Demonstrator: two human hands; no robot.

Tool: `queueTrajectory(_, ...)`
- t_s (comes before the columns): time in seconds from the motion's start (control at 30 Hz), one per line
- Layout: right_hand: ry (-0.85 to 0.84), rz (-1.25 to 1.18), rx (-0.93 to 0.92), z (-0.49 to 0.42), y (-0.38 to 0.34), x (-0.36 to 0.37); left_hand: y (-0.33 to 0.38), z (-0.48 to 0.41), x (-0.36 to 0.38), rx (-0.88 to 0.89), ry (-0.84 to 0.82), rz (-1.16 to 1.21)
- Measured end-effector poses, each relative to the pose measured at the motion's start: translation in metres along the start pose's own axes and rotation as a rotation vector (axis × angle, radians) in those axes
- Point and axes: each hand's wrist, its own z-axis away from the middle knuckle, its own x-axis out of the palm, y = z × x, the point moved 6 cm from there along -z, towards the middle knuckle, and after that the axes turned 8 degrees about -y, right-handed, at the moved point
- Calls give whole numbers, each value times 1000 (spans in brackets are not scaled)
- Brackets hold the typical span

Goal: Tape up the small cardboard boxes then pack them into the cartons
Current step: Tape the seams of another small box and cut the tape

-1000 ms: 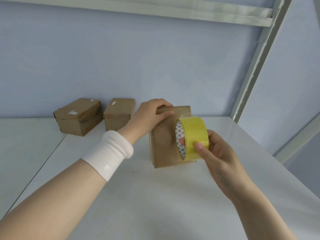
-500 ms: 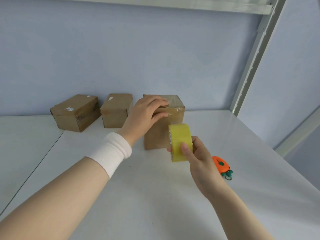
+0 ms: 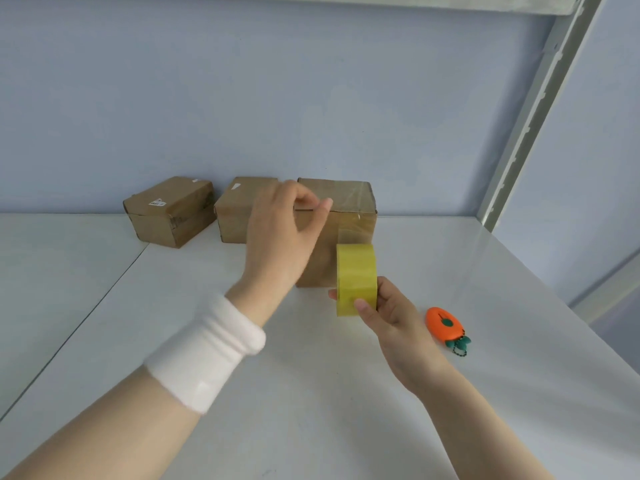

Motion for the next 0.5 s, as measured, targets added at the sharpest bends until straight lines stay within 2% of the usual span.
queueTrajectory(0.03,4,2,1,0,0,0,0,10,2,-111,-18,78)
queueTrajectory(0.13,23,11,11,-1,-2,-2,-9,35,36,-447,-365,214)
queueTrajectory(0.17,29,21,18,-1,-3,-2,-11,38,42,-514,-408,283)
queueTrajectory(0.33,18,156,104,0,-6,-3,-18,38,56,-734,-417,675)
queueTrajectory(0.43,-4,316,199,4,-7,-15,-22,36,57,-752,-367,720)
queueTrajectory(0.5,118,447,227,11,-9,-40,-24,34,56,-730,-344,711)
